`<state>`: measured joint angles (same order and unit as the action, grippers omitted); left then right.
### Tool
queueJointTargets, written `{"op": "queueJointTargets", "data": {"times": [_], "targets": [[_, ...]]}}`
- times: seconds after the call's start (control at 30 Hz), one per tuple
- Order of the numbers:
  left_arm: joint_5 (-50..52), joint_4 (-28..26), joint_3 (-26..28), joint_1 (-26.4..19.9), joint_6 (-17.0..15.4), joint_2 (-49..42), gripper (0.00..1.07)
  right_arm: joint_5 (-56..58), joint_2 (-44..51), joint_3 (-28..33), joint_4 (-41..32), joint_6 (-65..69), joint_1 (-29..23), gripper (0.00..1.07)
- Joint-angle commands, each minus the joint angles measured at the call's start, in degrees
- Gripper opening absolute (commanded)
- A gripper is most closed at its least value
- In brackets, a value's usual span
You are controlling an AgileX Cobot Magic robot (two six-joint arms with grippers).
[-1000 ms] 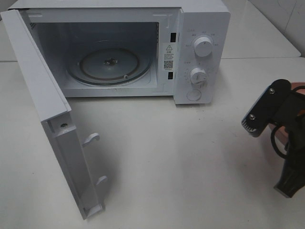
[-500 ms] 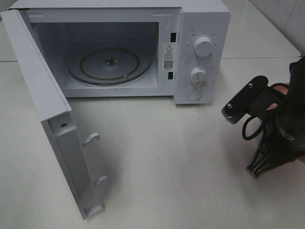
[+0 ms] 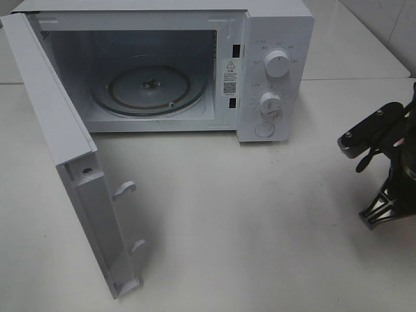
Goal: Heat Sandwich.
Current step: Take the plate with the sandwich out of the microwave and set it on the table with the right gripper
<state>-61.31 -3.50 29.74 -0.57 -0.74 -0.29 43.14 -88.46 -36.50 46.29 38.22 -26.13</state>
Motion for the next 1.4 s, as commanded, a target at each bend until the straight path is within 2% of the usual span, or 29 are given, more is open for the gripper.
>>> {"op": "queueJointTargets", "data": {"times": [0.03, 0.27, 0.43, 0.73, 0.93, 1.13, 1.27, 1.33, 1.4], "targets": [[0.0, 0.17, -0.11, 0.34, -0.29, -0.92, 0.98, -0.97, -0.52, -0.46, 2.41, 1.55, 3.38, 0.03], [0.0, 0.17, -0.11, 0.34, -0.29, -0.92, 0.98, -2.29, -4.3, -0.46, 3.84, 3.55, 8.19, 0.03], [0.0, 0.17, -0.11, 0.34, -0.29, -0.92, 0.98, -4.18, -8.02, -0.46, 4.41, 5.9, 9.4, 0.03], [0.0, 0.17, -0.11, 0.34, -0.29, -0.92, 0.98, -8.25, -14.27, -0.46, 8.88, 13.24, 9.51, 0.04], [0.0, 0.17, -0.11, 0.34, -0.29, -0.92, 0.98, -9.28, -17.02, -0.46, 9.57, 13.52, 9.51, 0.06], [0.0, 0.17, -0.11, 0.34, -0.29, -0.92, 0.98, -9.22, -17.25, -0.46, 9.57, 13.87, 9.51, 0.12], [0.0, 0.17, -0.11, 0.34, -0.29, -0.92, 0.98, -9.0, -16.84, -0.46, 9.34, 13.87, 9.51, 0.2], [0.0, 0.17, -0.11, 0.34, -0.29, -0.92, 0.98, -8.88, -15.76, -0.46, 9.17, 13.75, 9.51, 0.29], [0.0, 0.17, -0.11, 0.34, -0.29, -0.92, 0.98, -8.82, -15.07, -0.46, 9.05, 13.64, 9.51, 0.33]]}}
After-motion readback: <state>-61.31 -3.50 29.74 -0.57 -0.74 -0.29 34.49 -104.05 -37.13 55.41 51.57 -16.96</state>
